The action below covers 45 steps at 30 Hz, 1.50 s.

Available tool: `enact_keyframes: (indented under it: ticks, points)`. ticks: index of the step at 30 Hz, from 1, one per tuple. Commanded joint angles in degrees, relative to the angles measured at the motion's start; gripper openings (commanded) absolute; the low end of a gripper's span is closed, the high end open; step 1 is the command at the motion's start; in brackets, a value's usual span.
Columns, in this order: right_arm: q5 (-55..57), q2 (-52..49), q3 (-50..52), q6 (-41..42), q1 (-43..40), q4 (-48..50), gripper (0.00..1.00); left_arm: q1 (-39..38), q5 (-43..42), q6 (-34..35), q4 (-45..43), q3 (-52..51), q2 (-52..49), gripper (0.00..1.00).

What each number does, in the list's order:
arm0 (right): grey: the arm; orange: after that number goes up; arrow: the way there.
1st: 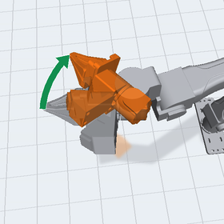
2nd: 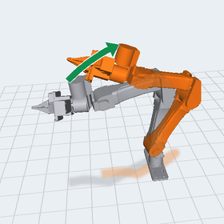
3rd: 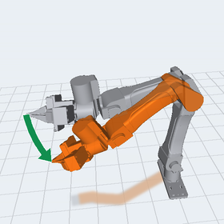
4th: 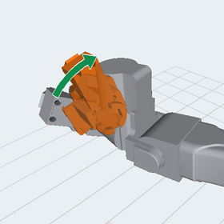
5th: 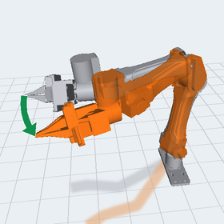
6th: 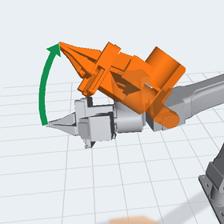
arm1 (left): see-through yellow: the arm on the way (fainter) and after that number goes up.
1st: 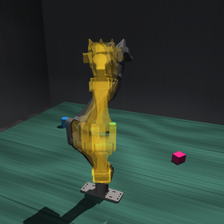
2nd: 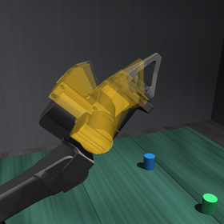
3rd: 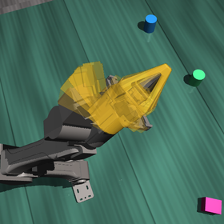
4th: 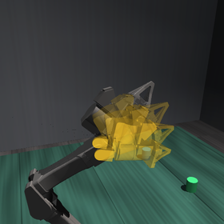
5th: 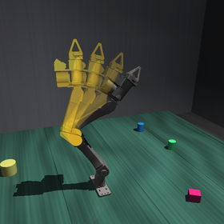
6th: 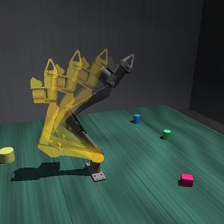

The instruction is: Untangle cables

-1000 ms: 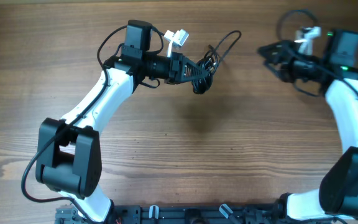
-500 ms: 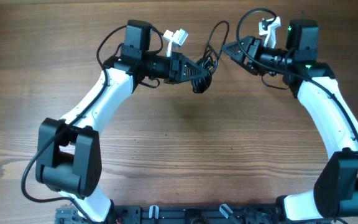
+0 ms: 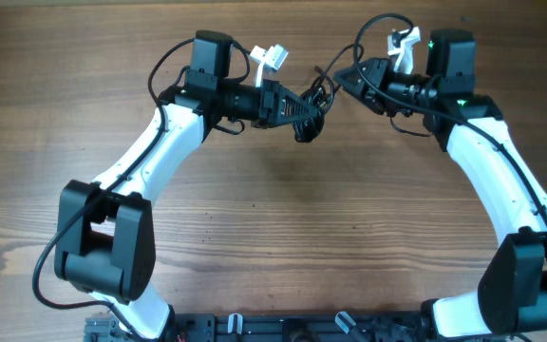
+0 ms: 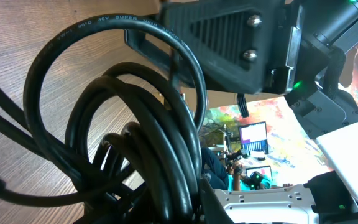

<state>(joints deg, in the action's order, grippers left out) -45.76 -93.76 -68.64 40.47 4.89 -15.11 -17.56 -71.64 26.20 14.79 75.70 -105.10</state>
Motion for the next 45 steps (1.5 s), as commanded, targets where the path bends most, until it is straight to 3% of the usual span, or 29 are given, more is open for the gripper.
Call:
enact_keyframes:
  ticks: [1, 2, 8, 18, 30, 36, 37, 40, 43, 45]
  points:
    - [3.0, -0.7, -0.2, -0.5, 0.2, -0.9, 0.15, 0.0, -0.9, -0.1, -0.3, 0.3, 1.0, 0.04]
    - [3.0, -0.7, -0.2, -1.6, 0.2, -1.0, 0.04, 0.0, -0.9, -0.1, -0.3, 0.3, 1.0, 0.04]
    - [0.3, -0.5, -0.3, -9.0, -2.8, -3.0, 0.04, 0.0, 2.0, -0.1, -0.2, 0.3, 1.0, 0.04]
    - [0.5, 0.6, -0.3, -11.9, -9.6, -8.5, 0.04, 0.0, 6.0, -0.1, 2.1, 0.3, 1.0, 0.04]
    - [29.2, 0.6, -0.3, -12.0, -19.7, -16.1, 0.04, 0.0, 6.2, -0.1, 4.2, 0.3, 1.0, 0.04]
    - [23.5, 0.6, -0.3, -15.4, -19.7, -16.7, 0.05, 0.0, 6.2, -0.1, 4.2, 0.3, 1.0, 0.04]
    - [20.4, 0.6, -0.3, -17.6, -19.5, -16.1, 0.15, 0.0, 6.2, -0.1, 4.2, 0.3, 1.0, 0.04]
    - [7.0, 0.6, -0.3, -25.3, -18.5, -13.7, 0.57, 0.0, 5.2, -0.1, 4.4, 0.3, 1.0, 0.04]
    - [-5.6, 0.6, -0.3, -29.9, -17.4, -11.0, 0.74, 0.0, -0.4, -3.5, 4.1, 0.3, 1.0, 0.04]
    - [-14.1, 0.6, -0.3, -31.1, -15.9, -8.0, 0.79, 0.0, -7.2, -8.3, 4.2, 0.3, 1.0, 0.04]
